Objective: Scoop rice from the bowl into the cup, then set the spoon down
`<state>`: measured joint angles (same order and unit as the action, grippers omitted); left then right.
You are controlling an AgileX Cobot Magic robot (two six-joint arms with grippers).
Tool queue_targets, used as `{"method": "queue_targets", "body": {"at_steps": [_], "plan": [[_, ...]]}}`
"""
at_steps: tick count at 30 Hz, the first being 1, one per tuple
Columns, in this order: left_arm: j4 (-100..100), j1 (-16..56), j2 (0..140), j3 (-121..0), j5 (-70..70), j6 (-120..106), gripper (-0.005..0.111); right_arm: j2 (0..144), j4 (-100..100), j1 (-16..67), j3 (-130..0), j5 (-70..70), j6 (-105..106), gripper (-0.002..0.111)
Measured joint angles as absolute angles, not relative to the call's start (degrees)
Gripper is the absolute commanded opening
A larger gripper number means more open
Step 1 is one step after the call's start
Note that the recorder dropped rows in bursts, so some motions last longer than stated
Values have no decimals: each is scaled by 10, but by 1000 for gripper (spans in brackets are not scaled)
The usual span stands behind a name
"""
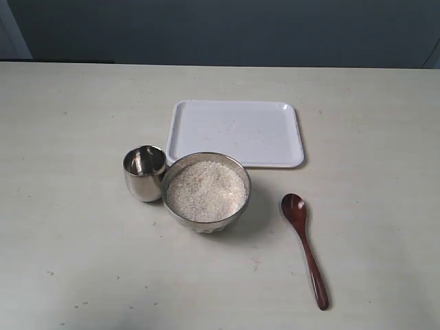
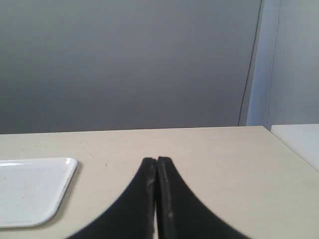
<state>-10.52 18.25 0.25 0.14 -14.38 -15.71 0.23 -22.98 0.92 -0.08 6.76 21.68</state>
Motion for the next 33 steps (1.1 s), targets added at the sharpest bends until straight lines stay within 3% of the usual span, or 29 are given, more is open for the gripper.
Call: {"method": "queue_targets", "body": {"at_steps": [22,33], "plan": [[-105,183,2,1,-144,-157,1,2,-230,9,-1,64,217,-1],[-105,183,2,1,-144,-157,1,2,-230,9,-1,-191,221,-1]]}}
